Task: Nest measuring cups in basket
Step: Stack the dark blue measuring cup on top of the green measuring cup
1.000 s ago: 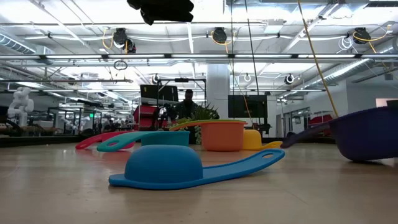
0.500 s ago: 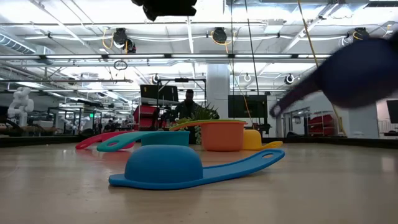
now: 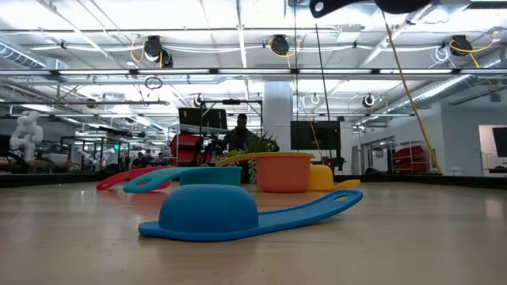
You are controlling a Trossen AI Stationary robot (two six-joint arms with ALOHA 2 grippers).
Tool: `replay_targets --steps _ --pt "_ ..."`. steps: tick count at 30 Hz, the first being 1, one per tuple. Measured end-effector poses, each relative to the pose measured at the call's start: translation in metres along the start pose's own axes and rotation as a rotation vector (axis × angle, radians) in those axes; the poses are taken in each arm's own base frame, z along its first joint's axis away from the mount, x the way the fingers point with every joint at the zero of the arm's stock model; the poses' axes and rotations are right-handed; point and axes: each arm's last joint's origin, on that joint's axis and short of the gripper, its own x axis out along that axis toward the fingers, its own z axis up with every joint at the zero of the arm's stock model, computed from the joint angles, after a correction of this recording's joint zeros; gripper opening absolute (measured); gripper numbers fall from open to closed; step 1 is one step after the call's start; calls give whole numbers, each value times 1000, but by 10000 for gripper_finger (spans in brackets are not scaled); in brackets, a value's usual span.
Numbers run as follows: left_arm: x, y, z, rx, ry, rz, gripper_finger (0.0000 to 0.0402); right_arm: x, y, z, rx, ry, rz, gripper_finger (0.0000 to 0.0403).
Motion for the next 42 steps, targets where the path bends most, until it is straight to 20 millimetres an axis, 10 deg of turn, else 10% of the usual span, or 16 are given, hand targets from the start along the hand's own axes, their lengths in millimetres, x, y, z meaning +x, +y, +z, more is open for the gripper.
replay_targets --steps 12,42 --pt "1 -4 14 73 -124 95 344 11 -48 0 168 17 -55 0" --pt "21 -9 24 52 -432 94 289 29 -56 8 347 -401 -107 0"
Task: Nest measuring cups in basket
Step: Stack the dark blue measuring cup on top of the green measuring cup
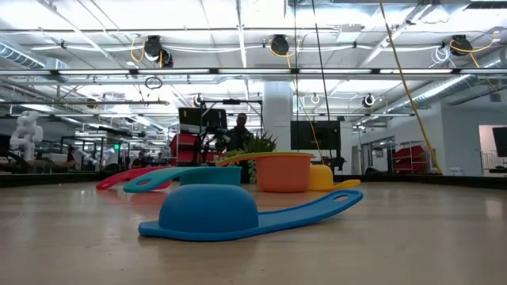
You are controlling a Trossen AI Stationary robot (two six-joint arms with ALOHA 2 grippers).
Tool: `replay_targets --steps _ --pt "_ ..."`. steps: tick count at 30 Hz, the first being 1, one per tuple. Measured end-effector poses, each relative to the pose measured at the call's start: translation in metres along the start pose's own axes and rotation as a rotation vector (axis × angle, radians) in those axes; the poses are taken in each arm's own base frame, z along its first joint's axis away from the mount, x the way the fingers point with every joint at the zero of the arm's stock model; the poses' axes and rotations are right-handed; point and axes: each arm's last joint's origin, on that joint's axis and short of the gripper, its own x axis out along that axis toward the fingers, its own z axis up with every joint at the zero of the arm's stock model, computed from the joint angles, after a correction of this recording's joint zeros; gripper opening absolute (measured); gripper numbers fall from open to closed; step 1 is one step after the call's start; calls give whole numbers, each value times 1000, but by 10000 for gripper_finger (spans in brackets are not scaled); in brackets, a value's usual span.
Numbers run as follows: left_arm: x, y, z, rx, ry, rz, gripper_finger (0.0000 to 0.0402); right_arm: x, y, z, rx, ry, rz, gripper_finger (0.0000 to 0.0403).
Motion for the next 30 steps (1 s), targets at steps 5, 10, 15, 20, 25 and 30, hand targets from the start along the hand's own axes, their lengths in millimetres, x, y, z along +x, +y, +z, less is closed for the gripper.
replay_targets --steps 5,10,15,20,25,30 --pt "-1 -1 4 -7 -25 9 286 0 0 -1 -3 -12 -3 0" --pt "-1 0 4 5 -26 15 240 -1 1 1 11 -48 20 0" --pt "-1 0 4 16 -30 16 180 -1 1 0 11 -48 20 0" --pt "-3 -3 8 54 -51 16 162 0 0 0 14 -45 18 0" --pt "-5 -7 12 86 -31 60 185 0 1 0 14 -44 18 0" --pt "-6 -7 13 89 -25 82 201 0 1 0 12 -42 21 0"
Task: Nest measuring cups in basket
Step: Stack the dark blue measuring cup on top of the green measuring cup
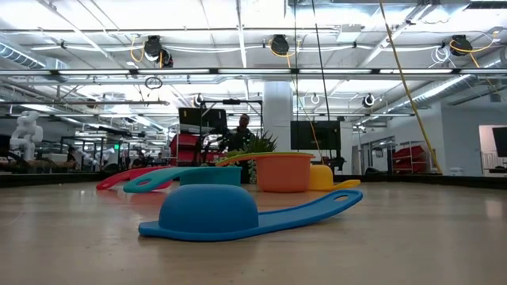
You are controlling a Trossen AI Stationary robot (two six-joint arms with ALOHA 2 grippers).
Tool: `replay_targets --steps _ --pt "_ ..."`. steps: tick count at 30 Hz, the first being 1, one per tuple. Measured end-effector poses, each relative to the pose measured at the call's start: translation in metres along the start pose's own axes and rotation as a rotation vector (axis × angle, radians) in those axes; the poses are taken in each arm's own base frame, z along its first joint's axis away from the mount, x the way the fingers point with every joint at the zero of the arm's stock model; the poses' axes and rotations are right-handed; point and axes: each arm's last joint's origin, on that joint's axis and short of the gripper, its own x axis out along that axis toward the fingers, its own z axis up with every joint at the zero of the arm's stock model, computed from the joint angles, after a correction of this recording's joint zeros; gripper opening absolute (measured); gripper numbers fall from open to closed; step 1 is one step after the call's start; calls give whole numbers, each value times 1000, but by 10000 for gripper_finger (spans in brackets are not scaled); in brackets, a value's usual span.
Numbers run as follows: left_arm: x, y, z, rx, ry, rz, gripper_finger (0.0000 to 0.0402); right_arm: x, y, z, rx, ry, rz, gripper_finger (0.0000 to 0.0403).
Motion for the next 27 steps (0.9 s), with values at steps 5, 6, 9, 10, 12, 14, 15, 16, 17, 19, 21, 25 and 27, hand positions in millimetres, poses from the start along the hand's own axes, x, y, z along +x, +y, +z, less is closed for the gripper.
replay_targets --steps 5,6,9,10,12,14,15,16,17,19,21,25,27 --pt "0 1 1 -4 -6 6 189 0 0 0 -1 2 0 0" --pt "0 1 1 -4 -5 6 183 0 0 0 -1 2 0 0" --pt "0 1 1 0 -5 6 165 1 -1 -1 -2 7 -6 0" --pt "0 1 1 0 -5 6 160 2 -1 -1 -3 10 -7 0" --pt "0 1 1 0 -5 6 151 3 0 -3 -5 22 -5 0" --pt "0 1 1 1 -5 6 146 6 1 -6 -10 38 -3 0" --pt "0 1 1 0 -5 6 144 7 1 -7 -9 44 -2 0" --pt "0 1 1 1 -5 5 144 8 0 -8 -5 49 -6 0" --pt "0 1 1 1 -5 5 143 9 0 -9 0 53 -10 0" --pt "0 0 0 3 -2 3 143 10 -1 -10 12 58 -17 0" --pt "0 -1 -1 9 9 -5 143 11 -1 -11 19 59 -19 0" --pt "0 0 -2 16 17 -7 143 10 -1 -10 18 58 -17 0" --pt "0 0 -2 16 19 -4 143 10 -1 -10 18 58 -17 0"
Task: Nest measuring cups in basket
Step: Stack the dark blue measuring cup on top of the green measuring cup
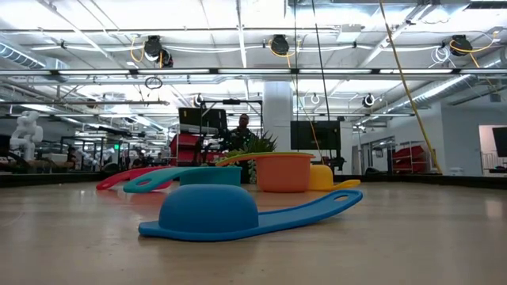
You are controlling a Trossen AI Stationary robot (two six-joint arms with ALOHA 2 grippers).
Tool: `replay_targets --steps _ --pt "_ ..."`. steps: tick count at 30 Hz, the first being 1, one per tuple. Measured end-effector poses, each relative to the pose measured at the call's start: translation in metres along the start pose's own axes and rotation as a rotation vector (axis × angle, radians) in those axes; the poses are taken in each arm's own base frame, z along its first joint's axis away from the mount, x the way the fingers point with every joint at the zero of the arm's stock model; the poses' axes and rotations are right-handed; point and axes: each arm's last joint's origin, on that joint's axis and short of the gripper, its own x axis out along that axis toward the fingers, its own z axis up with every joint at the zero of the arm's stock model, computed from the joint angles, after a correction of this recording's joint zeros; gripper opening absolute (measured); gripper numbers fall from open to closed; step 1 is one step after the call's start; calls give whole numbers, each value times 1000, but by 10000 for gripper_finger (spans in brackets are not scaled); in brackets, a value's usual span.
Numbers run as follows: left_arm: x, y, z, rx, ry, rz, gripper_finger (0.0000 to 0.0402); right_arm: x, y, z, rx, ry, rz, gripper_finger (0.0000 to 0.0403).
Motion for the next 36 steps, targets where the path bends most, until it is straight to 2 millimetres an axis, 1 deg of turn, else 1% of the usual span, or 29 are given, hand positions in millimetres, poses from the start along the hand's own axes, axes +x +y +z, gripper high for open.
replay_targets --steps 6,8,17,22,31,34,36 --pt "0 0 0 -7 13 16 142 0 0 0 0 -1 1 0" --pt "0 1 0 -8 14 17 135 0 0 0 0 -1 1 0" --pt "0 0 -1 -13 22 15 55 0 0 0 -1 -2 2 0" --pt "0 0 -4 0 56 22 12 0 0 0 0 -2 2 0" --pt "0 -1 -5 19 74 25 6 0 0 0 -3 -1 2 1" --pt "0 -1 -5 35 86 29 6 0 0 0 -6 0 1 11" --pt "0 -1 -6 41 91 32 6 0 0 0 -7 8 -5 25"
